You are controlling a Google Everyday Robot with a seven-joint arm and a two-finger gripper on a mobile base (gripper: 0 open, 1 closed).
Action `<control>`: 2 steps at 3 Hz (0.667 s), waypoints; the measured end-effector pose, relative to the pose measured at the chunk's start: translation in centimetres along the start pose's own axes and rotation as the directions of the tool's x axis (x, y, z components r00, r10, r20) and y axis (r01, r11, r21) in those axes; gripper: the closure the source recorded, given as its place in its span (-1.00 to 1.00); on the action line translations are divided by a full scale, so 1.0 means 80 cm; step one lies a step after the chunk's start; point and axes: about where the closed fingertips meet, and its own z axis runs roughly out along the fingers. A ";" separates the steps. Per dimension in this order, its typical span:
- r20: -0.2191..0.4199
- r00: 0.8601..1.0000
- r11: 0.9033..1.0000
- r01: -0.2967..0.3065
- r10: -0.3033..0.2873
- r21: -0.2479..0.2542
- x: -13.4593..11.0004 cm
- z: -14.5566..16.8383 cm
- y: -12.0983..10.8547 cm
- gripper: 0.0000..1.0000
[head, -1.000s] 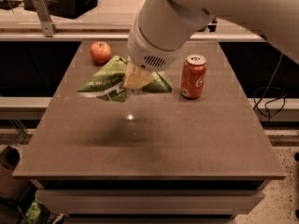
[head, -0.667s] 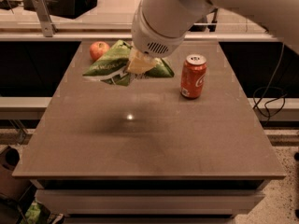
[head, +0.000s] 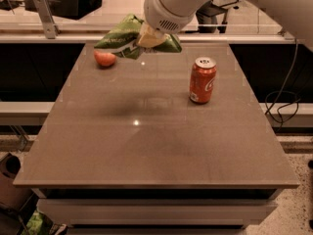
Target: Move green jalapeno chip bag near apple
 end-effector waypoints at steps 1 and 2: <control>0.022 1.000 0.999 0.017 -0.018 0.047 -0.001 0.018 -0.042 1.00; 0.022 1.000 0.999 0.017 -0.018 0.047 -0.001 0.018 -0.042 1.00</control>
Offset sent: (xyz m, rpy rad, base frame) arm 0.0263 0.0020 0.0073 0.0089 -0.0390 0.0071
